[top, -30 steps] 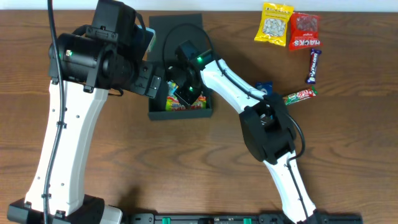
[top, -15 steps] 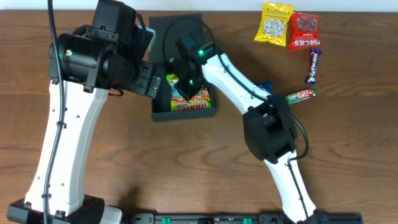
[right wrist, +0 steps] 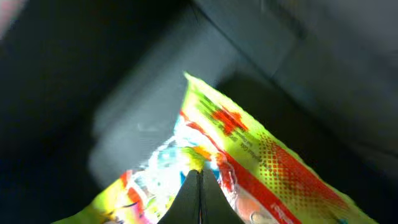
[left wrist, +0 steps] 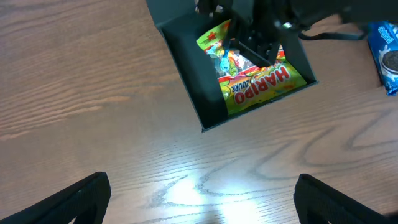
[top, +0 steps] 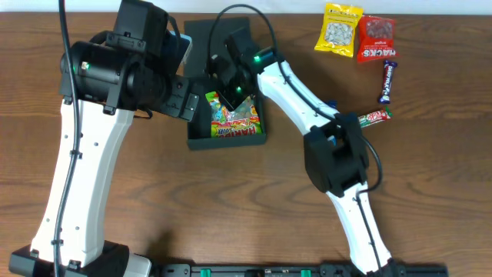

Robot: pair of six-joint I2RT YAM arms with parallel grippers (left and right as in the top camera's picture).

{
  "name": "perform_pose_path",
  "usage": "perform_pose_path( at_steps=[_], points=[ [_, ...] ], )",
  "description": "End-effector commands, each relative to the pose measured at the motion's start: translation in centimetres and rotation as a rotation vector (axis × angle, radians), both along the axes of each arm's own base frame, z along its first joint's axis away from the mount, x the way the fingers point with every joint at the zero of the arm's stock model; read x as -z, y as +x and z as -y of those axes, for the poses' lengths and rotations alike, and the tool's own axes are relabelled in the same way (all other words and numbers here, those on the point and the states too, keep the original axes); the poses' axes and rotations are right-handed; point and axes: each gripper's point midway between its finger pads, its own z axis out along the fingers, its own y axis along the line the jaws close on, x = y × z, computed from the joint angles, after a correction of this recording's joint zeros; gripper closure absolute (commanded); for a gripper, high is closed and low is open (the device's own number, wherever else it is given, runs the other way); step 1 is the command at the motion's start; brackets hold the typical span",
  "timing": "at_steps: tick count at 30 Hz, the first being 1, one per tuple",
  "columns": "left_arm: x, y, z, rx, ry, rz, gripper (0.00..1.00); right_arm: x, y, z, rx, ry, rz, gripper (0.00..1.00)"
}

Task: Pack container
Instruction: 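Withdraw the right gripper and reach to the blue Oreo pack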

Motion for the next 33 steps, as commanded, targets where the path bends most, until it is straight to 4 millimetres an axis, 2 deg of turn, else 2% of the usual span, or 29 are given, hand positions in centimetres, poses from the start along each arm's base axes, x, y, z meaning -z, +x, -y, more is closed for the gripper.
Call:
perform_pose_path(
  at_steps=[1, 5, 8, 11, 13, 15, 17, 19, 20, 22, 24, 25, 26, 30, 33],
  points=[
    [-0.3, -0.3, -0.3, 0.011, 0.013, 0.012, 0.05, 2.3, 1.1, 2.1, 0.104, -0.075, -0.027, 0.99],
    [-0.3, -0.3, -0.3, 0.011, 0.013, 0.012, 0.05, 2.9, 2.7, 4.9, 0.225, -0.193, 0.013, 0.99],
    [-0.3, -0.3, -0.3, 0.011, 0.013, 0.012, 0.05, 2.9, 2.7, 5.2, 0.248, -0.191, 0.002, 0.99],
    [-0.3, -0.3, -0.3, 0.011, 0.013, 0.012, 0.05, 1.5, 2.6, 4.0, 0.23, -0.125, -0.009, 0.99],
    [-0.3, -0.3, -0.3, 0.011, 0.013, 0.012, 0.05, -1.2, 3.0, 2.9, 0.227, -0.044, -0.001, 0.93],
    [-0.3, -0.3, -0.3, 0.011, 0.013, 0.012, 0.05, -5.2, 3.7, 2.3, 0.226, 0.035, 0.038, 0.82],
    [-0.3, -0.3, -0.3, 0.011, 0.013, 0.012, 0.05, -9.2, 4.6, 3.0, 0.244, 0.072, 0.098, 0.76],
    [-0.3, -0.3, -0.3, 0.011, 0.013, 0.012, 0.05, -13.4, 5.3, 5.3, 0.29, 0.084, 0.167, 0.73],
    [-0.3, -0.3, -0.3, 0.011, 0.013, 0.012, 0.05, -14.8, 5.6, 6.6, 0.319, 0.073, 0.194, 0.69],
    [-0.3, -0.3, -0.3, 0.011, 0.013, 0.012, 0.05, -16.4, 5.8, 9.8, 0.389, 0.022, 0.218, 0.59],
    [-0.3, -0.3, -0.3, 0.011, 0.013, 0.012, 0.05, -16.6, 5.5, 14.0, 0.47, -0.081, 0.211, 0.54],
    [-0.3, -0.3, -0.3, 0.011, 0.013, 0.012, 0.05, -15.8, 4.9, 17.1, 0.534, -0.163, 0.168, 0.54],
    [-0.3, -0.3, -0.3, 0.011, 0.013, 0.012, 0.05, -15.1, 4.1, 19.0, 0.578, -0.205, 0.11, 0.53],
    [-0.3, -0.3, -0.3, 0.011, 0.013, 0.012, 0.05, -12.0, 1.2, 23.6, 0.687, -0.294, -0.083, 0.48],
    [-0.3, -0.3, -0.3, 0.011, 0.013, 0.012, 0.05, -9.7, -0.5, 25.3, 0.703, -0.345, -0.177, 0.39]
  ],
)
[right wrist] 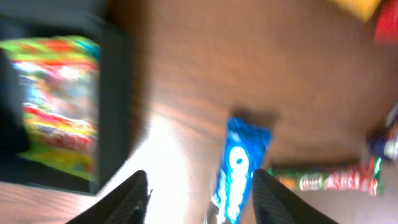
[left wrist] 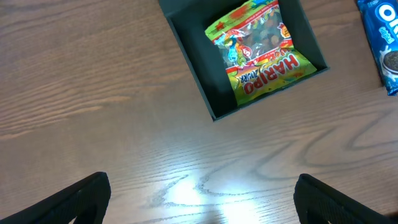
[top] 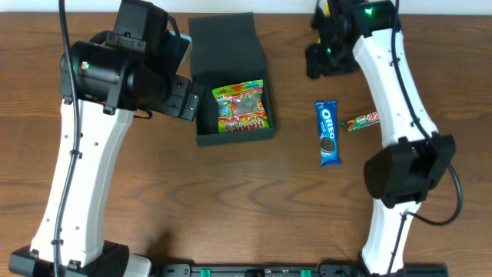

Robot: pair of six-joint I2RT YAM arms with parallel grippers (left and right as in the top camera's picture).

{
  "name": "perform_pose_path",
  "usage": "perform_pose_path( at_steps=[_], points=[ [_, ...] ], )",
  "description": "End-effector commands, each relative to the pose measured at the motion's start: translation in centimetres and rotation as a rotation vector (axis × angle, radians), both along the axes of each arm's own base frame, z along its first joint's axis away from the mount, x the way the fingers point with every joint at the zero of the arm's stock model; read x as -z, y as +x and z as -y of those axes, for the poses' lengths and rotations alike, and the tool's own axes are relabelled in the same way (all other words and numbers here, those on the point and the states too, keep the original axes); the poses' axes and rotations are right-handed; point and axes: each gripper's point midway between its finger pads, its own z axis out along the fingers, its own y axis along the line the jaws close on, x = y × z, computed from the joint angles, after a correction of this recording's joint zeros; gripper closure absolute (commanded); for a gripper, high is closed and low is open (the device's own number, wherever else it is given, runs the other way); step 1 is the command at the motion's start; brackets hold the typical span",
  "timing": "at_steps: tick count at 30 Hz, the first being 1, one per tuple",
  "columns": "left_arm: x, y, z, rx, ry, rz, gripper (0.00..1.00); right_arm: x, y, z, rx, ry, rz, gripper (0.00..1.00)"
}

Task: Pack container
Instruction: 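Withdraw the right gripper and reach to the blue Oreo pack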

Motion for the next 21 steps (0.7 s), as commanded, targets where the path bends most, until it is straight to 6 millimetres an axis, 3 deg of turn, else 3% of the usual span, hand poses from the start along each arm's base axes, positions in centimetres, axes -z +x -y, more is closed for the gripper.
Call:
perform_pose_path(
  at_steps=[1, 6, 16, 21],
  points=[
    [-0.3, -0.3, -0.3, 0.012, 0.013, 0.012, 0.05, 3.5, -1.7, 1.7, 0.06, -0.04, -0.121, 0.36],
    [-0.3, -0.3, -0.3, 0.012, 0.013, 0.012, 0.05, 7.6, -4.2, 3.9, 0.126, -0.139, -0.23, 0.32],
    [-0.3, -0.3, -0.3, 0.012, 0.013, 0.012, 0.05, 13.4, -5.6, 4.1, 0.14, -0.14, -0.259, 0.22],
    [-0.3, -0.3, -0.3, 0.012, 0.013, 0.012, 0.05, 15.5, -5.9, 3.5, 0.136, -0.102, -0.253, 0.25]
  ],
)
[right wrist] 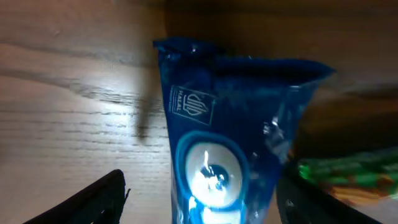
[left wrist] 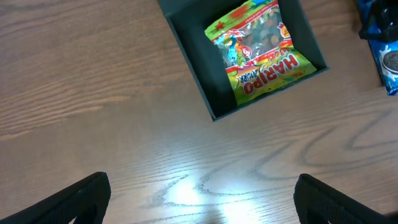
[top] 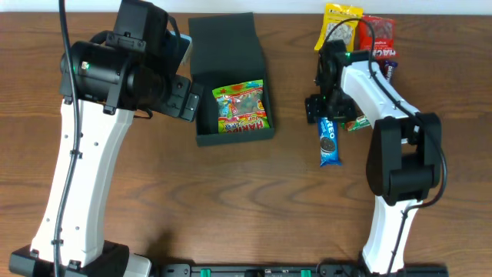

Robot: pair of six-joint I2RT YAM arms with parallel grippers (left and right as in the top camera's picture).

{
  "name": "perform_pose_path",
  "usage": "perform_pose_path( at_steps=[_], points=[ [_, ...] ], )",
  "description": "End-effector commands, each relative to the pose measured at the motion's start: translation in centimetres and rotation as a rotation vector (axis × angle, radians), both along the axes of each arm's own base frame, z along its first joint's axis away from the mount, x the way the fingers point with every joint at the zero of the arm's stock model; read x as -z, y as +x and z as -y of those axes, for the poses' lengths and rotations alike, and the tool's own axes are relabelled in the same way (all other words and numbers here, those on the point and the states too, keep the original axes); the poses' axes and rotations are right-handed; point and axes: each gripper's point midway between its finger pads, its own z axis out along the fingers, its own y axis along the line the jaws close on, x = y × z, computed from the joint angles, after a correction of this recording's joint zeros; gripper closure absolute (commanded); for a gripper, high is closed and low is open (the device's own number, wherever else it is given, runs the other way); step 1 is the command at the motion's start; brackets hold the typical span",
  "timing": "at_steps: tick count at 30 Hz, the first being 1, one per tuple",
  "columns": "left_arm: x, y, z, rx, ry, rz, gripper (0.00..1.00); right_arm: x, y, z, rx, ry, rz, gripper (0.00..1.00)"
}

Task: Pack container
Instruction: 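Withdraw the right gripper and reach to the blue Oreo pack, then grasp the Oreo pack and carry it into the box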

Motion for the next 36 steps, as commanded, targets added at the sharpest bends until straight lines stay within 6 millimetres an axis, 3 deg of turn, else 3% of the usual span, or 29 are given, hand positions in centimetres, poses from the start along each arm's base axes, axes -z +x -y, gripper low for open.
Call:
perform_pose_path(
  at_steps=[1, 5, 10, 16, 20, 23, 26, 36],
  points=[
    [-0.3, -0.3, -0.2, 0.012, 0.012, 0.012, 0.05, 1.5, -0.6, -0.1, 0.023, 0.024, -0.02, 0.26],
    [-0.3, -0.3, -0.2, 0.012, 0.012, 0.012, 0.05, 2.1, -0.6, -0.1, 0.023, 0.026, -0.011, 0.4],
    [-0.3, -0.3, -0.2, 0.012, 0.012, 0.012, 0.05, 1.2, 0.4, -0.9, 0.024, 0.072, 0.012, 0.46],
    [-0.3, -0.3, -0.2, 0.012, 0.012, 0.012, 0.05, -5.6, 5.7, -3.1, 0.005, 0.153, 0.177, 0.66],
    [-0.3, -0.3, -0.2, 0.012, 0.012, 0.012, 0.05, -8.7, 7.7, -4.2, -0.019, 0.174, 0.262, 0.72],
    [-0.3, -0.3, -0.2, 0.012, 0.012, 0.012, 0.05, -10.5, 8.2, -6.9, -0.059, 0.254, 0.296, 0.77],
    [-0.3, -0.3, -0.2, 0.012, 0.012, 0.012, 0.05, -13.0, 8.1, -12.5, -0.134, 0.438, 0.325, 0.78],
    [-0.3, -0.3, -0.2, 0.012, 0.012, 0.012, 0.05, -17.3, 7.3, -26.1, -0.26, 0.72, 0.461, 0.81]
  ],
)
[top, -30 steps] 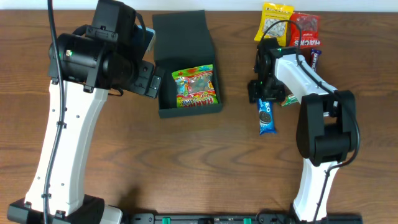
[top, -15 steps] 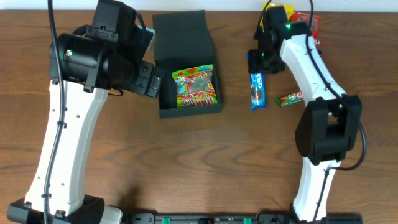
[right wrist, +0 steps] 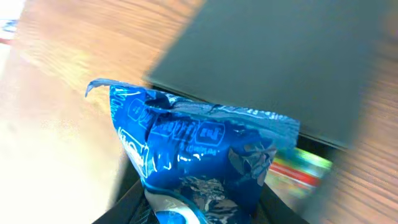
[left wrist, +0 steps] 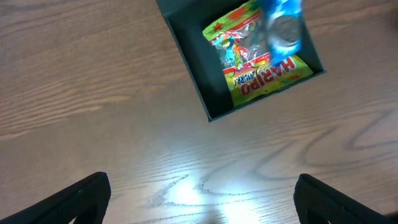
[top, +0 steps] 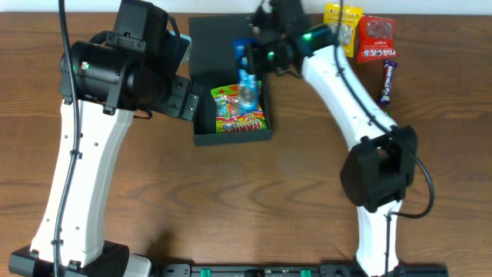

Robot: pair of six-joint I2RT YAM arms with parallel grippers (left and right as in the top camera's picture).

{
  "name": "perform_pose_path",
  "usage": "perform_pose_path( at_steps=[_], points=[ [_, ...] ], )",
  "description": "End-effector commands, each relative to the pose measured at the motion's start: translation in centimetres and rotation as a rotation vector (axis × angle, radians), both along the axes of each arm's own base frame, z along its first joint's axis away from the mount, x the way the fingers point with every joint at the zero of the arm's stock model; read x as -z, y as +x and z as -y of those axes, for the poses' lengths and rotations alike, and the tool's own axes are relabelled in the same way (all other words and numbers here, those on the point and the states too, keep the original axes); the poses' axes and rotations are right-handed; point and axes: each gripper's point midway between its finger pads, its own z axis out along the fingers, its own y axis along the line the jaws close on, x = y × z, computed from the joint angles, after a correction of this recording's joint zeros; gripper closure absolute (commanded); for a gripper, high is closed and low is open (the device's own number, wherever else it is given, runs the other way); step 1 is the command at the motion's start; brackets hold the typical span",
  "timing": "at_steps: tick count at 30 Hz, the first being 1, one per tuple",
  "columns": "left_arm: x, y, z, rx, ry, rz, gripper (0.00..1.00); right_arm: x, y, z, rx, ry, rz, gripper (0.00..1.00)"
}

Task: Pack container
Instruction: 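Grasp the Oreo pack and carry it into the box, then lower the Oreo pack beside the Haribo bag and release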

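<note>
The black container [top: 231,139] lies open at the table's centre back, its lid flat behind it. A Haribo bag [top: 240,117] lies inside, also plain in the left wrist view as the Haribo bag [left wrist: 261,62] in the container [left wrist: 186,62]. My right gripper [top: 260,55] is shut on a blue Oreo pack [top: 244,73], which hangs over the container's back half. In the right wrist view the Oreo pack [right wrist: 199,149] fills the space between the fingers of the right gripper [right wrist: 199,208]. The left gripper [left wrist: 202,205] stands open over bare wood in front of the container.
A yellow snack bag [top: 342,19], a red snack bag [top: 377,35] and a dark candy bar [top: 388,81] lie at the back right. The left arm's bulk sits just left of the container. The right arm stretches across the table from the front right.
The right gripper was open over the Oreo pack lying on the table right of the container. Now it is shut on the pack and holds it above the container. The left arm is unchanged.
At first the right gripper was down in the container at the Haribo bag. Then the bag lay in the container and the gripper was up at the back right. It then stood open at the Oreo pack, which now hangs over the container in its grip.
</note>
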Motion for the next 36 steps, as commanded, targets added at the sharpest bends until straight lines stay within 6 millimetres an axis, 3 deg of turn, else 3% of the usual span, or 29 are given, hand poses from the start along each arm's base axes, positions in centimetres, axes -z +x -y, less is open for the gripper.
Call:
perform_pose_path(
  at_steps=[1, 7, 13, 20, 29, 31, 32, 33, 36],
  points=[
    [-0.3, -0.3, -0.2, 0.013, 0.01, 0.011, 0.05, -1.7, -1.3, -3.2, -0.039, 0.085, -0.011, 0.83],
    [-0.3, -0.3, -0.2, 0.013, 0.011, 0.011, 0.05, -1.3, -2.3, -4.7, -0.06, 0.107, -0.047, 0.84],
    [-0.3, -0.3, -0.2, 0.013, 0.01, 0.011, 0.05, 2.1, -2.9, -7.1, -0.083, 0.138, -0.132, 0.85],
    [-0.3, -0.3, -0.2, 0.013, 0.011, 0.011, 0.05, 5.7, -4.0, -8.4, -0.116, 0.149, -0.234, 0.86],
    [-0.3, -0.3, -0.2, 0.013, 0.01, 0.011, 0.05, 6.5, -5.5, -9.3, -0.161, 0.126, -0.252, 0.83],
    [-0.3, -0.3, -0.2, 0.013, 0.011, 0.011, 0.05, 6.6, -5.8, -9.5, -0.17, 0.122, -0.252, 0.7],
    [-0.3, -0.3, -0.2, 0.013, 0.01, 0.011, 0.05, 6.5, -5.8, -9.5, -0.171, 0.123, -0.251, 0.53],
    [-0.3, -0.3, -0.2, 0.013, 0.01, 0.011, 0.05, 6.4, -5.7, -9.5, -0.174, 0.131, -0.249, 0.3],
    [-0.3, -0.3, -0.2, 0.013, 0.01, 0.011, 0.05, 4.5, -5.0, -9.3, -0.204, 0.191, -0.23, 0.04]
  ],
)
